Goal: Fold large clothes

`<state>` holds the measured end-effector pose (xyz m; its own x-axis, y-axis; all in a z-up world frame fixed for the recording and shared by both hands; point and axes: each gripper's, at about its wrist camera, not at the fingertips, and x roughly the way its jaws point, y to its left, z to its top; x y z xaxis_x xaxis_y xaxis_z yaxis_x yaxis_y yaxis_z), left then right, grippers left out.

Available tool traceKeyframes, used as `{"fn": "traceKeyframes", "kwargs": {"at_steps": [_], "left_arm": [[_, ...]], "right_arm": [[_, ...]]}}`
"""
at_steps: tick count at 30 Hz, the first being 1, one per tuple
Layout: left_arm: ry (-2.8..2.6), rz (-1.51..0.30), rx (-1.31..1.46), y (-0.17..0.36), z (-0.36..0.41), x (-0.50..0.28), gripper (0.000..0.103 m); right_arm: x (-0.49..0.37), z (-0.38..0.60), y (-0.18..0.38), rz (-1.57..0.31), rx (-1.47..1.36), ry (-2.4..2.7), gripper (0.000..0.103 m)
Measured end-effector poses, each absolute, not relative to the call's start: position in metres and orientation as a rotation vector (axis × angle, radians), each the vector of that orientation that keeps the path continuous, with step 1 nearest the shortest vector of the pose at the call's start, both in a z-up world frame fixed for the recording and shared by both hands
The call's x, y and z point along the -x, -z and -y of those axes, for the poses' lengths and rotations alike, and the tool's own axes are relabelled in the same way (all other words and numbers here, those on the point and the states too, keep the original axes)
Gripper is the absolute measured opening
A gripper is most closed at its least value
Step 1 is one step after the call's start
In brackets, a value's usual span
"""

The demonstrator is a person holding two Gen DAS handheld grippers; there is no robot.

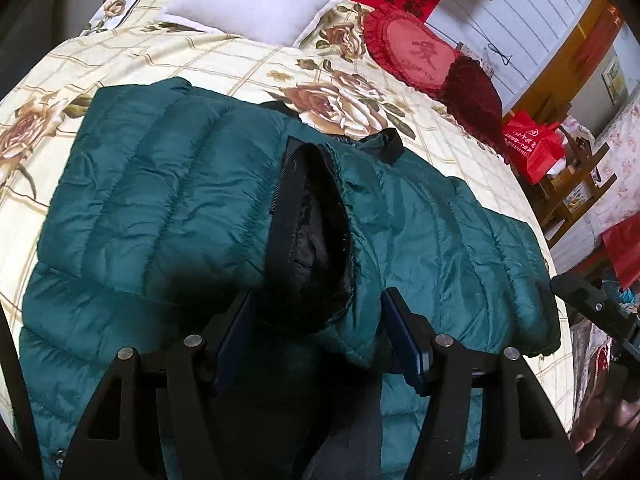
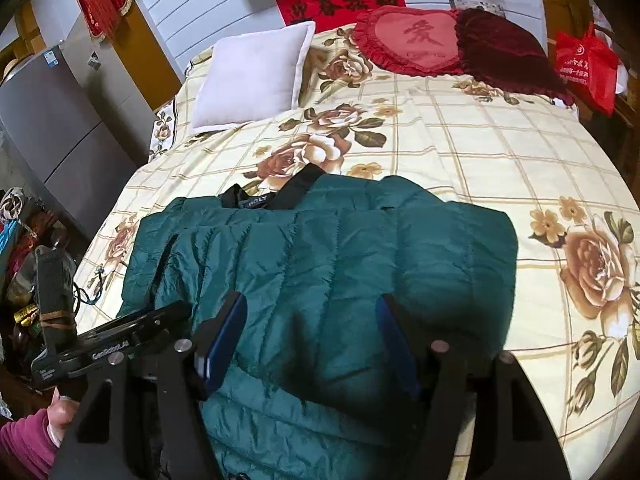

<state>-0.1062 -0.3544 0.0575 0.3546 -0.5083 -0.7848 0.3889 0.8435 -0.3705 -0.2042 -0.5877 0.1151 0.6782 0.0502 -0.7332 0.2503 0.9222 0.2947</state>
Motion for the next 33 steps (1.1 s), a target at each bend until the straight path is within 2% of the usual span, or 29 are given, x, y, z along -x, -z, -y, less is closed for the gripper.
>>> {"fn": "traceKeyframes", "kwargs": {"at_steps": [3,6,8,20,29,33], "left_arm": [[0.591,-1.062,0.125,-0.056,0.359,0.107,0.044],[0.631,-1.039,0.101,-0.062,0.362,0.11,0.01],[0.649,-1.003,0.066,-0.071,0.362,0.113,0.004],[0.54,-0.849,0.085,-0.127,0.289,0.071,0.001],[0.447,-0.936,0.077,-0.084,0.253,0.044,0.001],[0.429,-1.0,0.071,-0.061,0.254,0.041,0.014]], "right_arm": [[0.209,0.593,-0.113,-0.823,-0.391,0.132,0.07],[0.213,0.602,-0.112,-0.817,-0.41,0.155,0.07],[0.216,0.607,-0.112,-0.813,-0.419,0.176,0.07],[0.201,0.619,-0.108,-0.811,-0.425,0.289,0.07],[0.143,0.579,-0.079,-0.873,-0.365,0.242,0.07],[0.123,0.565,-0.055,-0.952,-0.248,0.283,0.071]]}}
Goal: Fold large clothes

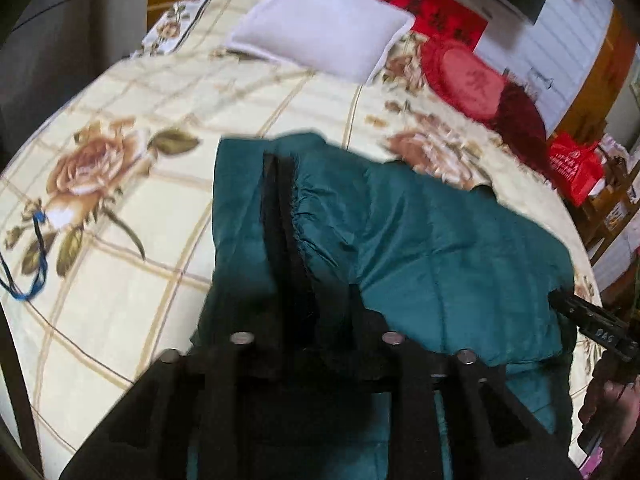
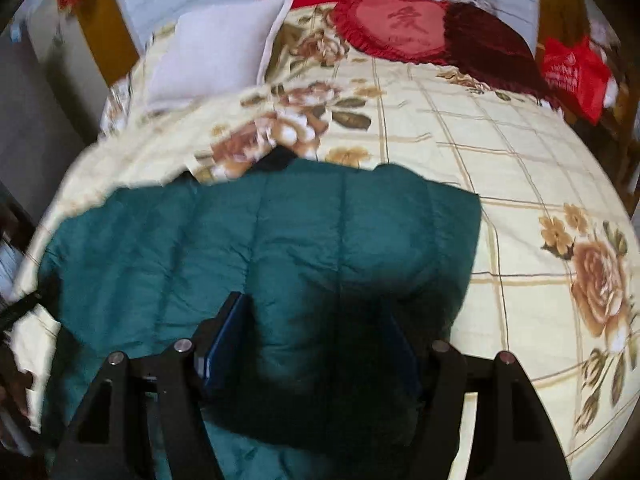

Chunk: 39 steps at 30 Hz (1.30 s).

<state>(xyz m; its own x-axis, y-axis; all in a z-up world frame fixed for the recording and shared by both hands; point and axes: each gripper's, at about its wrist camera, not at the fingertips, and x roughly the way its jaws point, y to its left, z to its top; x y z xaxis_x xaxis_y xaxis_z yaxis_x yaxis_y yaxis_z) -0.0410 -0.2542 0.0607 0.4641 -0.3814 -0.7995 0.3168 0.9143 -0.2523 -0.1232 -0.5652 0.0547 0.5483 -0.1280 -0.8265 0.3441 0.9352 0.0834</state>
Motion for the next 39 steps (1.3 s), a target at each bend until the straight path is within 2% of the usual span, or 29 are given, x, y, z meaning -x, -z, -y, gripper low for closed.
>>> {"fn": "traceKeyframes", "kwargs": {"at_steps": [4,8,10,14,18,27,35,39], "left_arm": [[0.42,-1.008,0.11,-0.066,0.246,0.039,0.029],[0.396,-0.918,0.151,-0.094,0.231,0.042,0.033],[0.397,-0.879,0.146,-0.103,0.233,0.044,0.039],[0.409,-0.867,0.073,-0.101,0.253,0.046,0.04],[0.376,-0.903,-0.039,-0.075,0.278,0.04,0.04],[0.364,-0.937,-0.101,-0.045,0.298,0.018,0.041],[0.374,-0.946,-0.104,-0.043,0.298,0.017,0.042],[0.371,-0.94,-0.106,-0.042,0.298,0.017,0.044]], "right_arm": [[0.12,0.562,-0.054,-0.976,-0.229,0.309,0.071],[0.132,0.563,-0.078,-0.895,-0.316,0.275,0.071],[0.134,0.557,-0.088,-0.86,-0.339,0.245,0.071],[0.117,0.531,-0.091,-0.858,-0.285,0.204,0.071],[0.093,0.509,-0.079,-0.877,-0.189,0.221,0.071],[0.064,0.518,-0.038,-0.904,-0.201,0.272,0.073],[0.102,0.503,-0.074,-0.858,-0.182,0.236,0.073],[0.118,0.493,-0.073,-0.859,-0.119,0.25,0.074]]}}
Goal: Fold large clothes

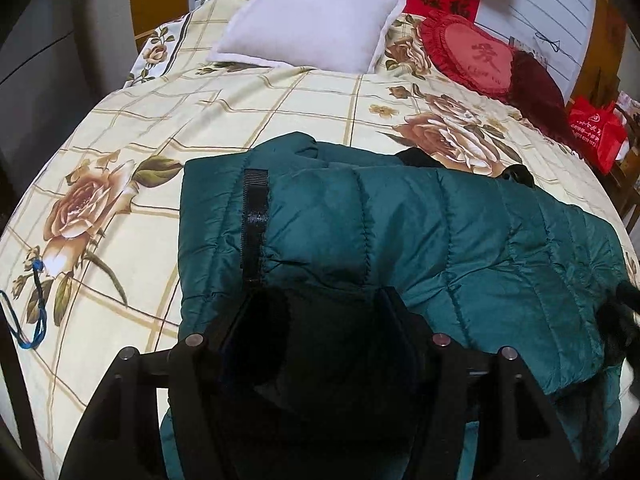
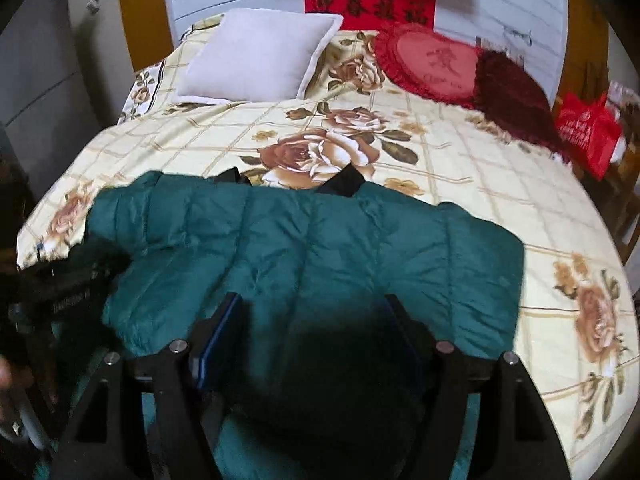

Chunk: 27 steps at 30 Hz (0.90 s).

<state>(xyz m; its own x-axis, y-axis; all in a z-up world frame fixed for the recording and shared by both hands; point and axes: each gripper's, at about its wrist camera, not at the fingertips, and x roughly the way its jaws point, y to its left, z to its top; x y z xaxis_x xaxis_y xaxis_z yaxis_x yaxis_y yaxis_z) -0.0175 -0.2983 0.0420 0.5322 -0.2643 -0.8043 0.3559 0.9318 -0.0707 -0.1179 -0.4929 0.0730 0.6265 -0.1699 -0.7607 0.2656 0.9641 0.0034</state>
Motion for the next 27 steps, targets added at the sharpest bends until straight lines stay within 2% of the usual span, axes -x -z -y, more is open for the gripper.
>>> {"fn": "traceKeyframes", "kwargs": {"at_steps": [6,10,15,20,24,27], "left_arm": [[0.369,-0.924,-0.117,-0.04,0.301,0.02,0.048],[0.367,-0.922,-0.121,-0.04,0.301,0.02,0.048],[0.368,-0.922,-0.117,-0.038,0.301,0.02,0.049],[0.368,-0.915,-0.114,-0.037,0.3,0.019,0.052],[0.372,-0.91,-0.116,-0.036,0.3,0.019,0.054],[0.373,-0.914,-0.12,-0.037,0.301,0.018,0.054]], "right_arm": [[0.113,0.489,-0.037,-0.909,-0.074,0.277,0.077],[0.114,0.49,-0.047,-0.936,-0.067,0.265,0.077],[0.14,0.51,-0.074,-0.873,-0.074,0.311,0.078],[0.145,0.548,-0.06,-0.917,-0.11,0.395,0.078],[0.137,0.555,-0.042,-0.909,-0.081,0.403,0.086],[0.131,0.557,-0.037,-0.913,-0.09,0.402,0.087]]}}
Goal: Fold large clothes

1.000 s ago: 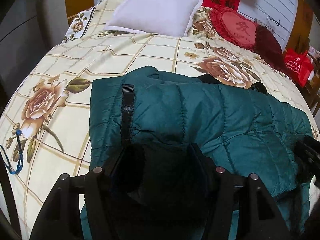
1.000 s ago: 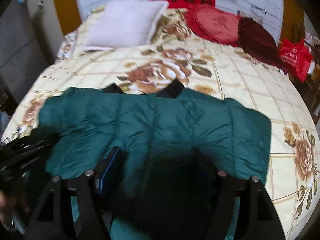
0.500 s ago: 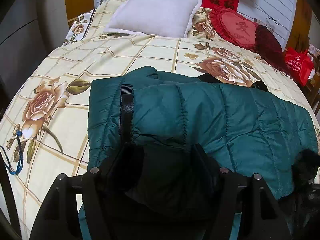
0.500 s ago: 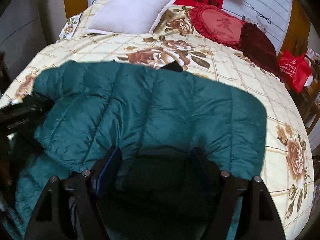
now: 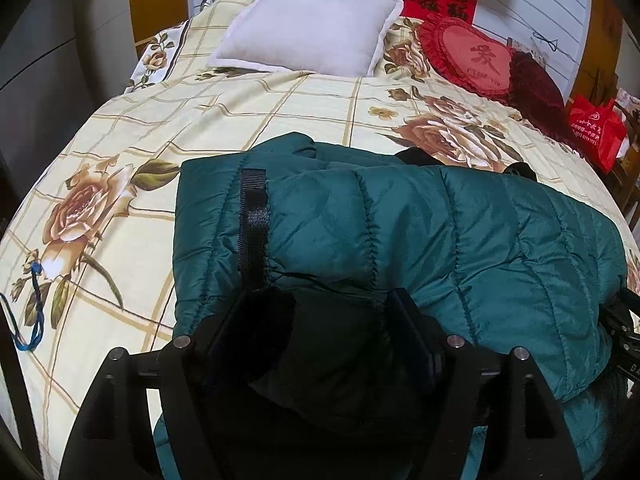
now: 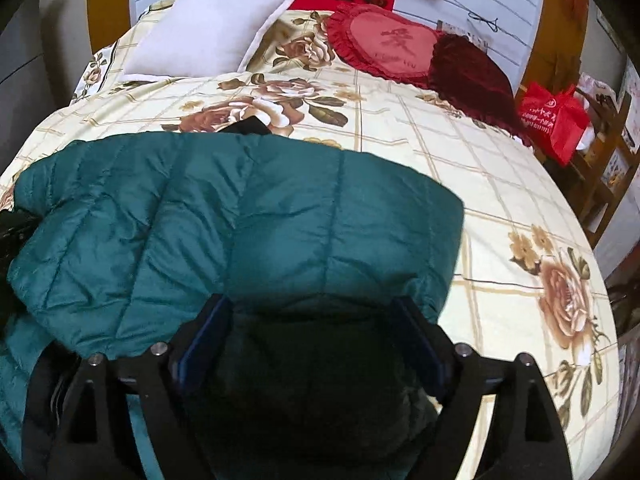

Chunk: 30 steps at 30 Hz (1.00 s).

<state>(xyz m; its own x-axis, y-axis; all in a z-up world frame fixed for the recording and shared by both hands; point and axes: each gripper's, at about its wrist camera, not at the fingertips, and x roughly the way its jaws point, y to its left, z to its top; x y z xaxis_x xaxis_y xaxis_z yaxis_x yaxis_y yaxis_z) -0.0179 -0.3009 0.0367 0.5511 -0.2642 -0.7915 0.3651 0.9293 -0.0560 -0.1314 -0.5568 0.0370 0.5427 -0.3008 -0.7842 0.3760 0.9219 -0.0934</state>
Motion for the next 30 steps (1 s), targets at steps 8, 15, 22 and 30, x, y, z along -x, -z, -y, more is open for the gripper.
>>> {"fn": "traceKeyframes", "kwargs": {"at_steps": [8,15,22,30], "left_arm": [[0.372,-0.907,-0.117,-0.037,0.3,0.018,0.054],[0.369,-0.881,-0.112,-0.037,0.298,0.023,0.055],[0.382,-0.888,-0.113,-0.048,0.286,0.037,0.055],[0.386,-0.893,-0.109,-0.061,0.261,0.063,0.055]], "right_arm": [[0.155,0.539,-0.062,-0.888,-0.032,0.401,0.087],[0.156,0.54,-0.039,-0.925,-0.049,0.413,0.091],[0.171,0.543,-0.053,-0.894,-0.089,0.419,0.092],[0.196,0.548,-0.066,-0.863,-0.228,0.393,0.092]]}}
